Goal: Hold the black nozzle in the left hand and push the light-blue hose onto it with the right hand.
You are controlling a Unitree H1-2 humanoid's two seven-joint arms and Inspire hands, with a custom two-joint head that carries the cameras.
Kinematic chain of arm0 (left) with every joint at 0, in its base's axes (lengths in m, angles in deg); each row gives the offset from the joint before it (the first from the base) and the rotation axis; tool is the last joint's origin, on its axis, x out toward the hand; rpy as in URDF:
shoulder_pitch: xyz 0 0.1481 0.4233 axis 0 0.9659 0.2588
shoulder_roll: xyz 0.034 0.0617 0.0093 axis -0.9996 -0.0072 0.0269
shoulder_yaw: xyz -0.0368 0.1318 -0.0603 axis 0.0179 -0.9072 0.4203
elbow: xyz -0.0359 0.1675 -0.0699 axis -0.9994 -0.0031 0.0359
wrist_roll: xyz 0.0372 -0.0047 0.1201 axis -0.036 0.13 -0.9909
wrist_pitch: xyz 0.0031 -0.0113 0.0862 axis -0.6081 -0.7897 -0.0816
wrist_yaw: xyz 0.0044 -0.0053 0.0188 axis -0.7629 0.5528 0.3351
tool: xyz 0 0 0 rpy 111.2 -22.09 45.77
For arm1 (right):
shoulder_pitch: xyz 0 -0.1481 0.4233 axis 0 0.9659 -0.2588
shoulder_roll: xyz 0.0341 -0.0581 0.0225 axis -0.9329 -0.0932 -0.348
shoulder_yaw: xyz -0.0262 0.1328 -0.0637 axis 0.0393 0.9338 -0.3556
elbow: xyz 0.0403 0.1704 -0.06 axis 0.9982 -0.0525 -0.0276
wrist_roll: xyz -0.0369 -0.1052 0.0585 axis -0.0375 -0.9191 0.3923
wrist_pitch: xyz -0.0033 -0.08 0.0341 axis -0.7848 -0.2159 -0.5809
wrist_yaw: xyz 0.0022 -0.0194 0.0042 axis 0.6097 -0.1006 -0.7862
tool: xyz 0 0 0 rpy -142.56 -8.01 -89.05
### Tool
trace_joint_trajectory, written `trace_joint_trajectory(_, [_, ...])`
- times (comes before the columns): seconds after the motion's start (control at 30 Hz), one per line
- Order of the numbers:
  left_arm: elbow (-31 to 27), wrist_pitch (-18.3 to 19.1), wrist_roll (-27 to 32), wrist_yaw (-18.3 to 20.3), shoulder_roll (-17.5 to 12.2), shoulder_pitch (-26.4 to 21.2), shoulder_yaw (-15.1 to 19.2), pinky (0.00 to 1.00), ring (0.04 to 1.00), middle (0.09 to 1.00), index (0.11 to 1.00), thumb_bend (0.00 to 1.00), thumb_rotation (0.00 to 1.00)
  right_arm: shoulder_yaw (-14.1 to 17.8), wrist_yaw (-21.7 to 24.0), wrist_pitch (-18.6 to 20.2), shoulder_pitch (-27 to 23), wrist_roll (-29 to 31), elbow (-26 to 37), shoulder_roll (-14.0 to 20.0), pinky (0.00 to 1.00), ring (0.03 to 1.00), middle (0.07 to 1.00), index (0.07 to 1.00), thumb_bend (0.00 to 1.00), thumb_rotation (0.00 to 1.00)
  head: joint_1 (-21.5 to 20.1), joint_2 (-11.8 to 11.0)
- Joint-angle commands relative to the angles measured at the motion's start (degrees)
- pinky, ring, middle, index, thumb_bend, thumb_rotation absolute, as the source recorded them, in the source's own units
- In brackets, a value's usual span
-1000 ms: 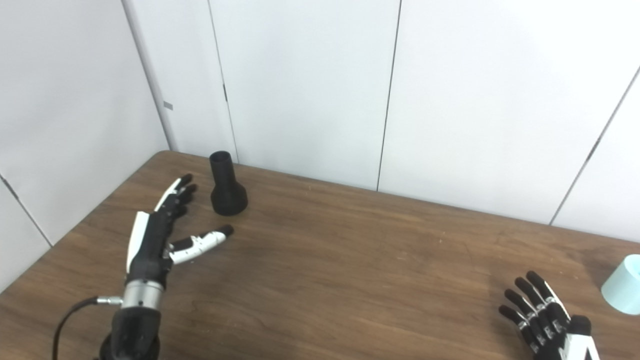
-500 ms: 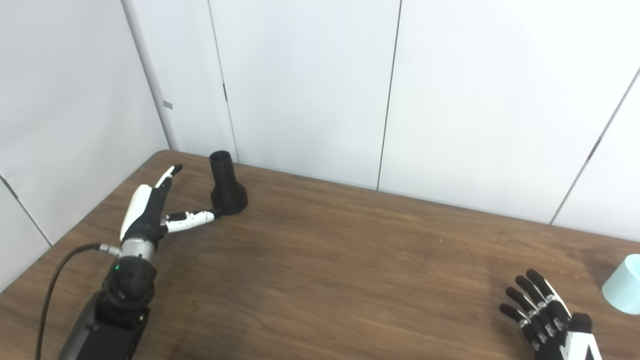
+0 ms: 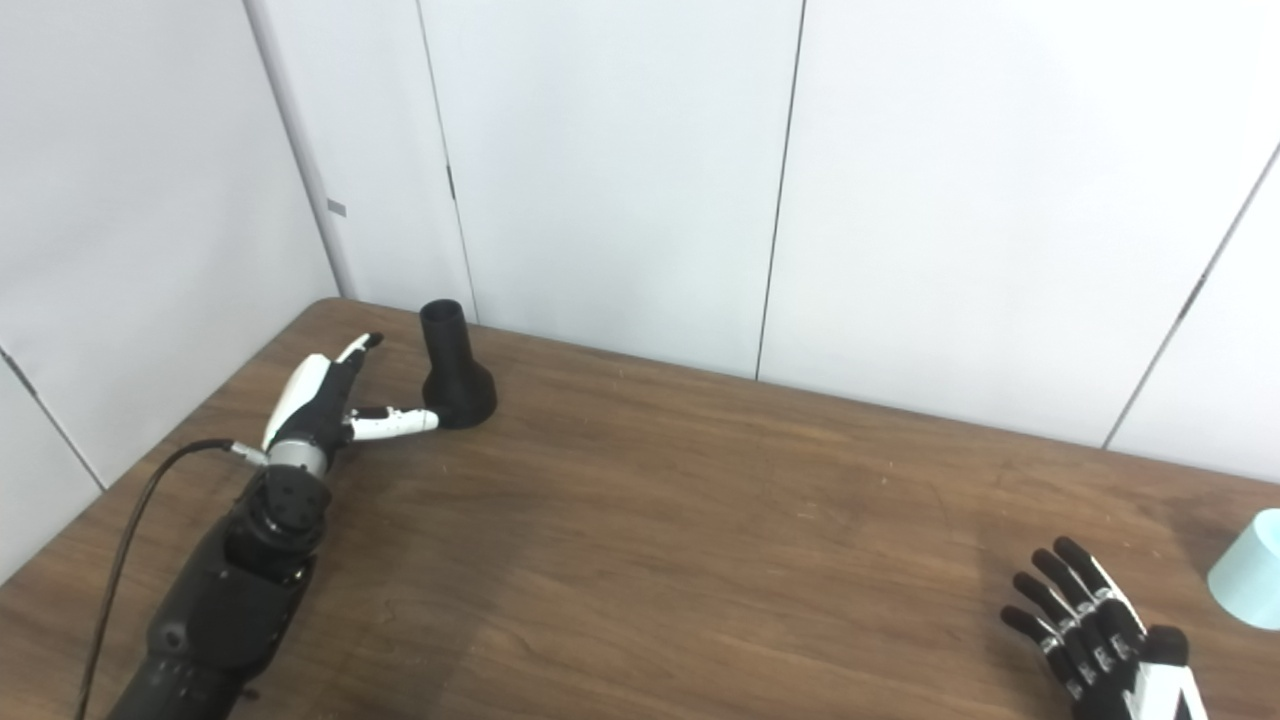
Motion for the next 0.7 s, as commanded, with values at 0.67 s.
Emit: trace_joint_trajectory(0.67, [6.9, -4.9, -1.5, -1.3, -3.1, -8.5, -7.7, 1.0, 1.0, 0.96, 0.864, 0.98, 0.32, 0.1, -1.0, 0.3, 2.4, -2.3, -1.0, 0.3, 0.73, 0.823, 0.834, 0.827, 0.62, 1.0, -0.9, 0.4])
